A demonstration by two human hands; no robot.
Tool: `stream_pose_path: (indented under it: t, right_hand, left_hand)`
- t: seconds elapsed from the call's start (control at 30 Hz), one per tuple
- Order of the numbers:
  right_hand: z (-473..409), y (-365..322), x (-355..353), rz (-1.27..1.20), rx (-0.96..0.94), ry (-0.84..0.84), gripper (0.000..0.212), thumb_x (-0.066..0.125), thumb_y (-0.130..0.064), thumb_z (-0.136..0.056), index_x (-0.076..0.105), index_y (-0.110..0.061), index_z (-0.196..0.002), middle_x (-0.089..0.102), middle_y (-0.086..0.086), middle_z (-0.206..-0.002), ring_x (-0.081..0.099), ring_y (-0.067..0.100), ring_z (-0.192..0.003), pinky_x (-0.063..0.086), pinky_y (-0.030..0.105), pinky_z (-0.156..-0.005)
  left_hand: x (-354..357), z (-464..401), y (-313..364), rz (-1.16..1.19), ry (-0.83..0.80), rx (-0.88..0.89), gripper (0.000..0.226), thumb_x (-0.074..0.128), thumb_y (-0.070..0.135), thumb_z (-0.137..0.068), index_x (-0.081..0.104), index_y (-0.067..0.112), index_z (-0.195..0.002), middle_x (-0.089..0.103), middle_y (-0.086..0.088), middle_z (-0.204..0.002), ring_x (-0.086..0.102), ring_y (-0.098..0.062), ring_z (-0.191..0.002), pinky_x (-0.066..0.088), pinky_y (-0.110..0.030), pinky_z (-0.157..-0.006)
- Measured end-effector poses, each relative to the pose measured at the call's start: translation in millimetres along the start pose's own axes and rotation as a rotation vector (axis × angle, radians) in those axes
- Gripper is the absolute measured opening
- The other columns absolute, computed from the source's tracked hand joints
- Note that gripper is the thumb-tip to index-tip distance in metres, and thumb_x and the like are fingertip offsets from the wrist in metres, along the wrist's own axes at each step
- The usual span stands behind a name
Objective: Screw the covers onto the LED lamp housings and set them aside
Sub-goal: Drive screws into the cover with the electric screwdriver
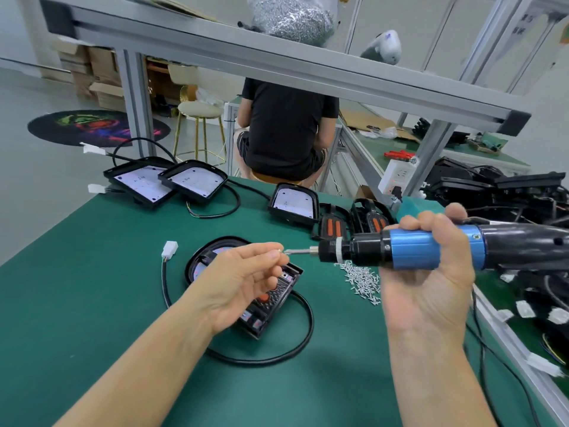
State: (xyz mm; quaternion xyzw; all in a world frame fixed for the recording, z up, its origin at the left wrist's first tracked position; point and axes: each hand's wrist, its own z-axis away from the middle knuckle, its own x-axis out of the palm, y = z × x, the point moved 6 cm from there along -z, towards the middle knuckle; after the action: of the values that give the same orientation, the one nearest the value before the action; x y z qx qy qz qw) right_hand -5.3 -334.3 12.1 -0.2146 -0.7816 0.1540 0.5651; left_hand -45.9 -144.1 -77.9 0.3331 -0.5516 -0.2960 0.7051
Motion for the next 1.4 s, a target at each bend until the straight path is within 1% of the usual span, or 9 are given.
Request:
stream_pose_path:
  t: [0.6, 0.7, 0.83, 0.9, 1.0, 1.13, 1.23, 1.33, 1.4]
  right_hand:
    - [1.9, 22.7, 10.5, 0.075, 0.031, -0.04, 0.028, 0.06, -0.005, -0.077, 0.057, -0.027, -0.093, 0.055, -0.008, -0.073, 0.058, 0.008, -0.066, 0.052, 0.023, -0.073]
    - [-1.0, 25.9, 11.2, 0.088, 0.021, -0.052, 0.028, 0.059, -0.004, -0.077, 0.057, -0.027, -0.092, 0.056, -0.008, -0.072, 0.058, 0.008, -0.066, 0.052, 0.023, -0.071]
    - [-7.6, 32.0, 7.3, 0.116, 0.019, -0.033, 0.03, 0.054, 0.002, -0.087, 0.057, -0.026, -0.093, 0.056, -0.007, -0.073, 0.057, 0.008, -0.067, 0.051, 0.023, -0.07]
    - [-11.4, 34.5, 1.8, 0.124, 0.025, 0.001, 0.03, 0.053, 0.003, -0.088, 0.057, -0.026, -0.092, 0.056, -0.007, -0.074, 0.057, 0.008, -0.066, 0.052, 0.022, -0.07]
    - [-14.7, 38.1, -5.3, 0.152, 0.027, 0.03, 0.03, 0.053, 0.004, -0.088, 0.058, -0.026, -0.09, 0.054, -0.005, -0.077, 0.057, 0.009, -0.066, 0.051, 0.023, -0.072]
    - [-17.6, 40.8, -11.3, 0.192, 0.022, 0.035, 0.03, 0.052, 0.004, -0.089, 0.057, -0.025, -0.091, 0.053, -0.005, -0.076, 0.056, 0.009, -0.065, 0.05, 0.022, -0.07]
    - [-22.3, 36.3, -17.8, 0.172, 0.007, 0.055, 0.028, 0.051, 0.003, -0.089, 0.057, -0.024, -0.092, 0.053, -0.006, -0.074, 0.055, 0.009, -0.065, 0.05, 0.022, -0.069]
    - [-25.4, 33.1, -19.5, 0.237, -0.012, 0.033, 0.027, 0.055, 0.001, -0.085, 0.056, -0.024, -0.094, 0.052, -0.005, -0.073, 0.055, 0.009, -0.065, 0.049, 0.022, -0.067]
    - [-25.6, 35.6, -18.7, 0.317, -0.019, 0.012, 0.028, 0.06, -0.002, -0.077, 0.056, -0.023, -0.095, 0.052, -0.004, -0.072, 0.055, 0.01, -0.065, 0.049, 0.022, -0.066]
  left_hand:
    - [-20.3, -1.4, 2.7, -0.101, 0.024, 0.085, 0.023, 0.067, 0.01, -0.069, 0.069, 0.001, -0.09, 0.068, -0.006, -0.072, 0.057, -0.01, -0.054, 0.053, -0.02, -0.052]
    - [-22.6, -4.6, 9.0, -0.199, 0.051, 0.144, 0.009, 0.065, 0.002, -0.079, 0.07, 0.002, -0.087, 0.069, -0.006, -0.07, 0.056, -0.009, -0.054, 0.051, -0.019, -0.052]
    - [-22.4, -12.0, 19.9, -0.399, 0.058, 0.202, 0.01, 0.063, -0.002, -0.085, 0.071, 0.004, -0.083, 0.068, -0.006, -0.067, 0.055, -0.01, -0.051, 0.05, -0.019, -0.047]
    - [-22.4, -14.8, 21.4, -0.451, 0.038, 0.207, 0.011, 0.063, -0.002, -0.086, 0.071, 0.004, -0.081, 0.067, -0.006, -0.065, 0.061, -0.014, -0.05, 0.049, -0.02, -0.044]
    - [-25.2, -19.3, 16.6, -0.481, 0.044, 0.216, 0.011, 0.062, -0.002, -0.087, 0.07, 0.002, -0.081, 0.066, -0.007, -0.066, 0.068, -0.036, -0.059, 0.055, -0.034, -0.045]
    - [-26.3, -24.9, 7.7, -0.568, 0.076, 0.263, 0.019, 0.059, -0.003, -0.089, 0.067, 0.006, -0.074, 0.062, -0.004, -0.065, 0.068, -0.034, -0.058, 0.056, -0.035, -0.046]
    - [-35.6, -27.6, 12.6, -0.586, 0.126, 0.286, 0.017, 0.059, 0.002, -0.09, 0.066, 0.006, -0.076, 0.06, -0.007, -0.071, 0.068, -0.042, -0.065, 0.058, -0.046, -0.052]
    - [-31.0, -28.2, 13.4, -0.744, 0.096, 0.306, 0.018, 0.056, 0.005, -0.092, 0.065, 0.01, -0.077, 0.062, -0.003, -0.076, 0.071, -0.032, -0.063, 0.058, -0.047, -0.055]
    - [-20.8, -27.7, 11.7, -1.019, 0.086, 0.363, 0.018, 0.057, 0.011, -0.092, 0.065, 0.018, -0.077, 0.065, 0.006, -0.073, 0.071, -0.019, -0.064, 0.058, -0.045, -0.065]
